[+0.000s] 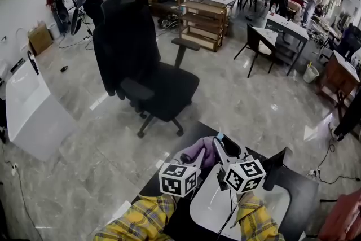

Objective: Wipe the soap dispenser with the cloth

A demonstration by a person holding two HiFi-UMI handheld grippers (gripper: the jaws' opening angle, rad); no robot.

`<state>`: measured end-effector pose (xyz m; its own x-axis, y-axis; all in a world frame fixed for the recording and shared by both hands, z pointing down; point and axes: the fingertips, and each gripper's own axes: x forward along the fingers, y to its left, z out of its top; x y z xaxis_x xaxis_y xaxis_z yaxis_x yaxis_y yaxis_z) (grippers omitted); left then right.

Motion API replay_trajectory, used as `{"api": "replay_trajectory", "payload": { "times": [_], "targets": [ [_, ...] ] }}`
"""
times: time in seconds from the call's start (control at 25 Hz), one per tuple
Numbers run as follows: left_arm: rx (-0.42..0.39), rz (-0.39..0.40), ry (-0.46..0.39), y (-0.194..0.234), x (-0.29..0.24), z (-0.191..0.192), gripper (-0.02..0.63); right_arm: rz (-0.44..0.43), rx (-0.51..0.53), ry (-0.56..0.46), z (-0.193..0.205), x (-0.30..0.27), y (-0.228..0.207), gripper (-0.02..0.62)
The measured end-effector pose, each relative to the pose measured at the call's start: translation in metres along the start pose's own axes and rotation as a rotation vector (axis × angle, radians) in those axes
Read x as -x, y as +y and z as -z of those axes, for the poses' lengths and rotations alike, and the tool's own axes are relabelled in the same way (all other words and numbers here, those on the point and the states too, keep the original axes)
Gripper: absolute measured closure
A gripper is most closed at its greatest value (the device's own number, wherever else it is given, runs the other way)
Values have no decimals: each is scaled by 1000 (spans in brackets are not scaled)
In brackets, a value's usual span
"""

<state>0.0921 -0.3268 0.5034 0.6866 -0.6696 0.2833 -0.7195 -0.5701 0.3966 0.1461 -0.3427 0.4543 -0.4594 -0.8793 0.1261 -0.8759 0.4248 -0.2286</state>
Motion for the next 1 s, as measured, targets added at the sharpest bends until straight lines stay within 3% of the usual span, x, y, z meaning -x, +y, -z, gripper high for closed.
{"api": "replay_trajectory", "payload": {
  "times": [0.44,1.0],
  "targets": [
    [-43,-34,168,5,-9,36,549,-14,-19,-5,-6,2,0,488],
    [-74,-14,326,14,-17,79,549,-28,-9,5,0,0,3,485]
  ]
}}
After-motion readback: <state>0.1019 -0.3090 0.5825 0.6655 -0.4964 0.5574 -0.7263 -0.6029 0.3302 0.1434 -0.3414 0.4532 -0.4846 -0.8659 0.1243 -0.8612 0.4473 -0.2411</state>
